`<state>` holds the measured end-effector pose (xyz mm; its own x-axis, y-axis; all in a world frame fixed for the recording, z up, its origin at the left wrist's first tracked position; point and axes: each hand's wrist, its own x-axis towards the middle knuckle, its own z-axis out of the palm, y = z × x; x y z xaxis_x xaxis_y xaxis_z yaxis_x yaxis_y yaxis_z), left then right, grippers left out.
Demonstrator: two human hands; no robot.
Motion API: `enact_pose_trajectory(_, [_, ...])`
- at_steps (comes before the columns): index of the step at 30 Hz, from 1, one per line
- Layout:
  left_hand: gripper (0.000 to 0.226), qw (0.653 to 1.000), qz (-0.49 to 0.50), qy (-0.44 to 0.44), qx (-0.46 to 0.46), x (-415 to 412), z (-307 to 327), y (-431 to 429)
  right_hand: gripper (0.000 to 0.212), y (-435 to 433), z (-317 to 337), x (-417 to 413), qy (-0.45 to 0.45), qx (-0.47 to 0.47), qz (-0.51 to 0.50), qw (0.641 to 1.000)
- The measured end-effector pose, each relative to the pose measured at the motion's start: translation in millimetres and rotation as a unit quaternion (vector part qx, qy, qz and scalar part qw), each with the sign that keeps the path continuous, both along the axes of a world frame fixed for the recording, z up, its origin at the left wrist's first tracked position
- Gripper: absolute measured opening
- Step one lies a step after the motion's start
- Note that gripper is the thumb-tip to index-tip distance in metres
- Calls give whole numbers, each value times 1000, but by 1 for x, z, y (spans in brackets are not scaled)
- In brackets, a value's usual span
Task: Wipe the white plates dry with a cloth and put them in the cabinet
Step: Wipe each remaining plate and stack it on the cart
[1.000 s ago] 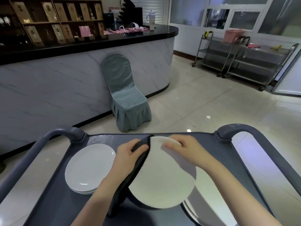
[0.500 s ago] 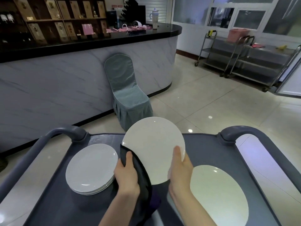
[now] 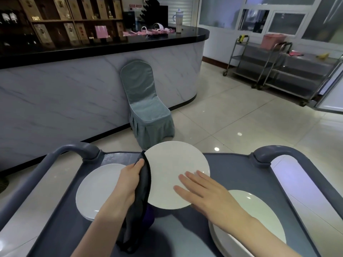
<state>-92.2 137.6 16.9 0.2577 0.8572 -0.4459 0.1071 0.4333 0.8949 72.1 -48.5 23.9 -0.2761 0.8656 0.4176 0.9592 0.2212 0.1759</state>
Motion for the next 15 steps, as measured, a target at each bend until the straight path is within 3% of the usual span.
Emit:
enact_pose_trajectory(5, [29, 984, -20, -132, -119, 3, 16, -8, 45, 0, 6, -9, 115, 13, -15, 993])
enact_pose_trajectory(8, [35, 972, -37, -209, -102, 11, 18, -14, 37, -1, 6, -17, 254, -16, -40, 966])
enact_pose_trajectory(12, [45, 972, -97, -172, 131, 32, 19, -31, 28, 8, 13, -35, 488, -45, -73, 869])
enact_pose_trajectory(13, [49, 963, -118, -126, 208, 38, 18, -37, 24, 11, 16, -39, 546, -33, -85, 833])
enact_pose_trajectory(15, [57, 912, -170, -24, 372, 46, 10, -50, 26, 17, 22, -44, 668, 7, -107, 736])
